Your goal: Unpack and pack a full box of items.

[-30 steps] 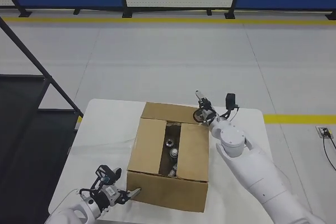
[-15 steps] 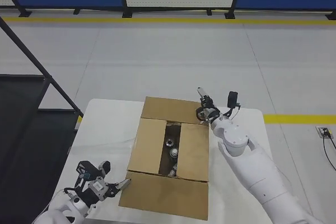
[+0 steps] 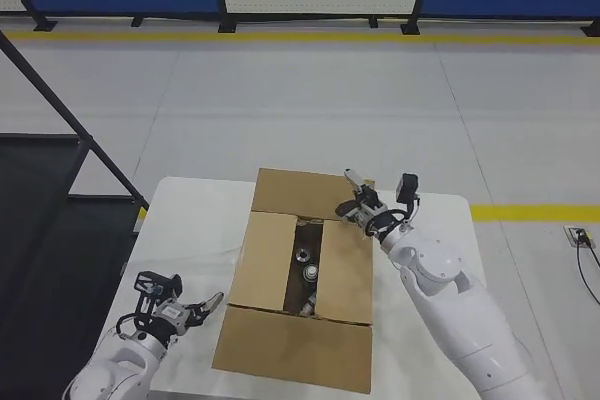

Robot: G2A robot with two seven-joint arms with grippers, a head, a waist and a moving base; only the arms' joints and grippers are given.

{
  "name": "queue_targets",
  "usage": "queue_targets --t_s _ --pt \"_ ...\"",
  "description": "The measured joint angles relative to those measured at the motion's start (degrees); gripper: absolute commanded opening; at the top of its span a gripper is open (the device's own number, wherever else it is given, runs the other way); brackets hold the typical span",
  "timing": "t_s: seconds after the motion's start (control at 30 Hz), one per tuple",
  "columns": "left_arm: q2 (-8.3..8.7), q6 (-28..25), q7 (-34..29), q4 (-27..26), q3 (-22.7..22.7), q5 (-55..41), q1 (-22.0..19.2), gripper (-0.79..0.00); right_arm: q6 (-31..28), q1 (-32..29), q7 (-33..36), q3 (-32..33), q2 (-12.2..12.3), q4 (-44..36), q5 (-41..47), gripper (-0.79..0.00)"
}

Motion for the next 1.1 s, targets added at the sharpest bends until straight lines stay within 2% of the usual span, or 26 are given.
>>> queue_targets --t_s 0.17,0.43,0.6,0.8,1.1 --pt "-0.42 0.3 0.2 1.5 3.6 1.6 -1.8 0.000 4.2 0.1 8.5 -2.8 0.3 -1.9 -6.1 0.000" --pt "-0.66 0.2 0.7 0.8 5.4 3.0 -1.8 0.000 7.3 2.4 14.6 -6.1 -0.3 -1.1 -10.4 0.000" --pt "-0.75 1.3 1.8 0.6 5.1 2.7 -1.2 0.000 6.8 4.8 17.4 -9.0 -1.3 1.6 -10.8 0.000" --pt "-0.59 1.8 5.0 -1.8 1.7 0.4 2.0 0.000 3.0 8.1 19.5 -12.2 -3.5 6.1 -7.2 0.000" --pt "0.22 -5.7 7.4 -12.8 -3.0 1.9 11.3 0.000 -1.6 10.7 20.4 -12.0 -5.7 8.6 1.2 0.000"
